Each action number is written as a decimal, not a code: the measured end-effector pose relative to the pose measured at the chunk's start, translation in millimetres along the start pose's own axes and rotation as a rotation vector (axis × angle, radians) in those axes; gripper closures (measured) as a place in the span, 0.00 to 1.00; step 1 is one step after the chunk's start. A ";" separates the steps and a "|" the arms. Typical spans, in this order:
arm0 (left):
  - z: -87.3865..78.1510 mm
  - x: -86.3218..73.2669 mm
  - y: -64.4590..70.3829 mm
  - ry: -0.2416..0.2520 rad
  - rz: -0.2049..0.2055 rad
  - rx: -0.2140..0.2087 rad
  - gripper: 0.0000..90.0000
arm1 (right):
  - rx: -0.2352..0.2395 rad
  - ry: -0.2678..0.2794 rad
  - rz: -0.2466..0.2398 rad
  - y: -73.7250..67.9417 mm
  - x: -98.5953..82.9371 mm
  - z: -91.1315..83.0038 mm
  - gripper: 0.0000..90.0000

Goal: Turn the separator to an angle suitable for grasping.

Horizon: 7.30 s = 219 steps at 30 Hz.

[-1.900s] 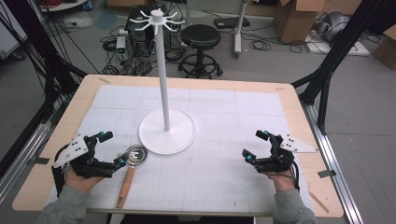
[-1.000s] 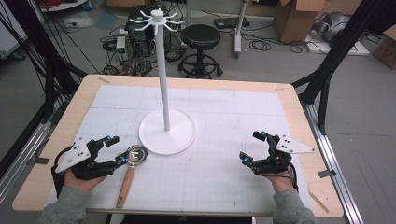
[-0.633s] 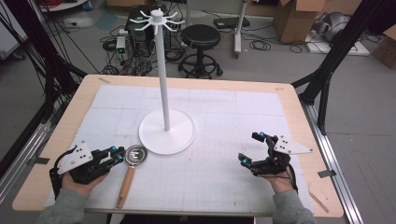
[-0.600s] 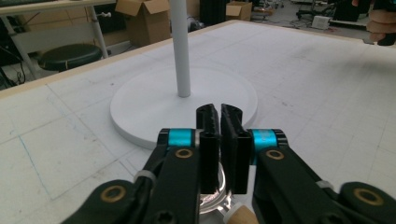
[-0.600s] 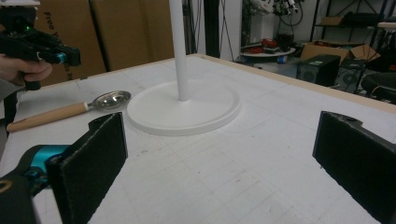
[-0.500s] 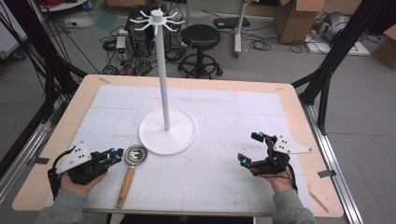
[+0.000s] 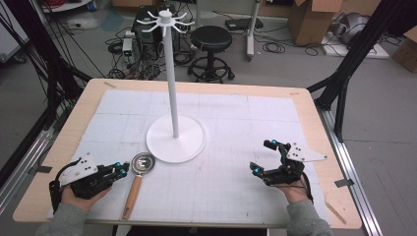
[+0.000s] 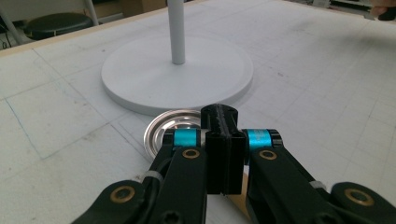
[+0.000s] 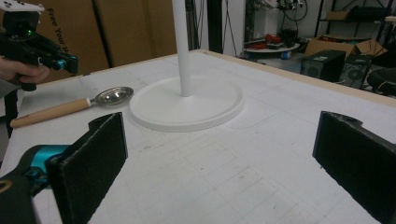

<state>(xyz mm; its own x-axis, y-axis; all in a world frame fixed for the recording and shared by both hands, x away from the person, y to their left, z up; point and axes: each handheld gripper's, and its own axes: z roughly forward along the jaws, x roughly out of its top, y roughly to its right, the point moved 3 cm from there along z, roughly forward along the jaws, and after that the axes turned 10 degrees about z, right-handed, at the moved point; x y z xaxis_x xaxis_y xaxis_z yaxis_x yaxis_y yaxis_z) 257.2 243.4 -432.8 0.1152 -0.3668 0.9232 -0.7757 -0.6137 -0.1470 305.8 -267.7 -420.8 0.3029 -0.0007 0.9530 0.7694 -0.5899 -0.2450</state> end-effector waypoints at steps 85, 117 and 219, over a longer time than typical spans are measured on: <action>28.1 -24.5 32.0 -0.257 -0.023 -0.192 1.00 | 0.000 -0.015 0.020 1.7 -1.5 1.7 0.02; 55.4 -10.5 42.8 -0.281 -0.022 -0.195 1.00 | 0.001 -0.014 0.018 2.0 -1.5 1.8 0.02; 94.1 9.4 20.6 -0.405 0.058 -0.130 1.00 | 0.024 -0.060 0.014 -2.4 -6.5 7.5 0.02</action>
<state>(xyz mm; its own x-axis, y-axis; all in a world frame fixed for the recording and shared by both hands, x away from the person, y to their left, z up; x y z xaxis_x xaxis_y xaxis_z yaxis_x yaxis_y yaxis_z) 300.8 161.5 -460.6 0.2834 -0.6592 0.6965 -0.8570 -0.5001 -0.1245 306.1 -260.3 -427.7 0.3465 0.0393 0.9372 0.7779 -0.5704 -0.2637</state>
